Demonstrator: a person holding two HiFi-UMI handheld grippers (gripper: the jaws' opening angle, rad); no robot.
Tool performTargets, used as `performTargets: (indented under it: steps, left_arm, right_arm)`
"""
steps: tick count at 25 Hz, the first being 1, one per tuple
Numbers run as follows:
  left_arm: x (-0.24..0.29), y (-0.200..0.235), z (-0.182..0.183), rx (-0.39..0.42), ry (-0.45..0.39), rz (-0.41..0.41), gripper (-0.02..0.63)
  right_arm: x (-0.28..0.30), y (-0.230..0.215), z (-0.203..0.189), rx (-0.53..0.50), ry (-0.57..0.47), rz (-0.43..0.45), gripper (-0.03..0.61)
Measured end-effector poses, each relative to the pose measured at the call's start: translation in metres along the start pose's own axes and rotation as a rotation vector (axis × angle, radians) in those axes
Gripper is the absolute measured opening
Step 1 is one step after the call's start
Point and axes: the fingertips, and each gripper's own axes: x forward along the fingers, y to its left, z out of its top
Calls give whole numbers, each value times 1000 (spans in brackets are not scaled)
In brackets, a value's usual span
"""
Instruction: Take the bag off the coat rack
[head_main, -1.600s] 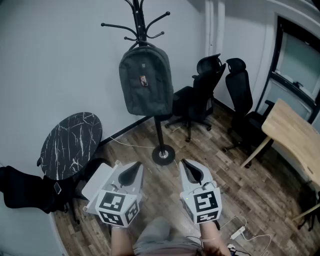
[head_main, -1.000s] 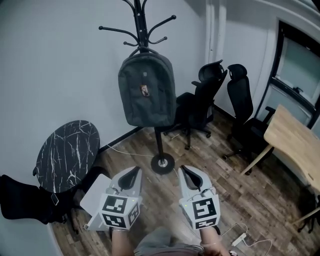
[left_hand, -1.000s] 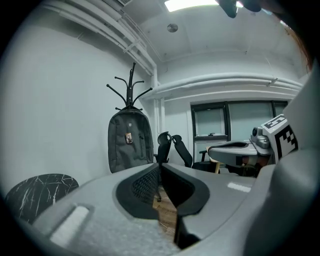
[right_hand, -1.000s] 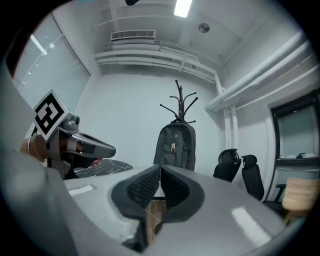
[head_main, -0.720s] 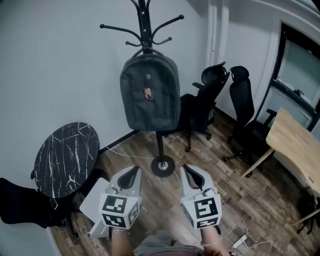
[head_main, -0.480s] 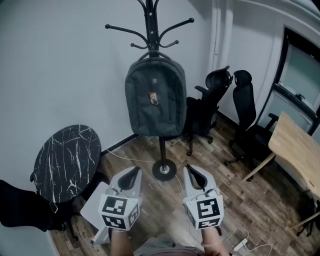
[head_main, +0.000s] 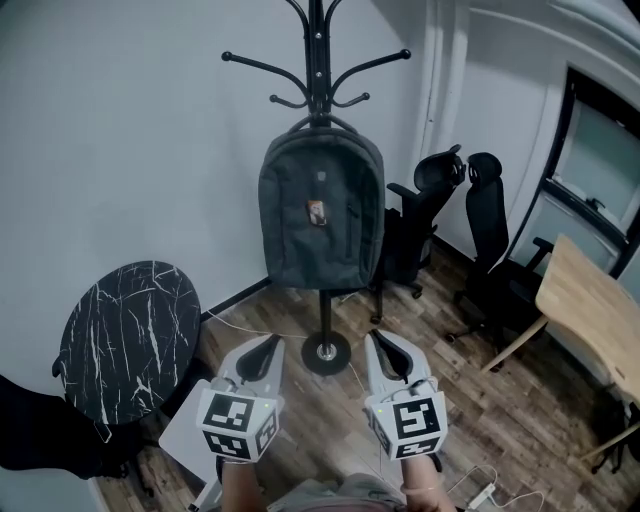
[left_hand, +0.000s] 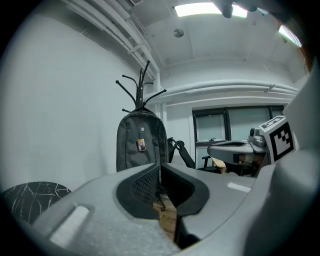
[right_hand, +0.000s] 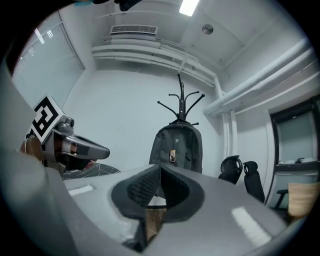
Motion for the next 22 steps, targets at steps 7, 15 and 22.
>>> performTargets:
  steps: [7,15,22]
  left_arm:
    - [8,13,10,-49,-56,-35,21]
    - [27,26,4,-45,-37,-42,23]
    - [55,35,1,-36,-16,-67,38]
  right_arm:
    - [16,8,9,-5,-40,10,9]
    - [36,1,4,-19,-37,0,11]
    - [61,-13,-5,-21,-19,-3,41]
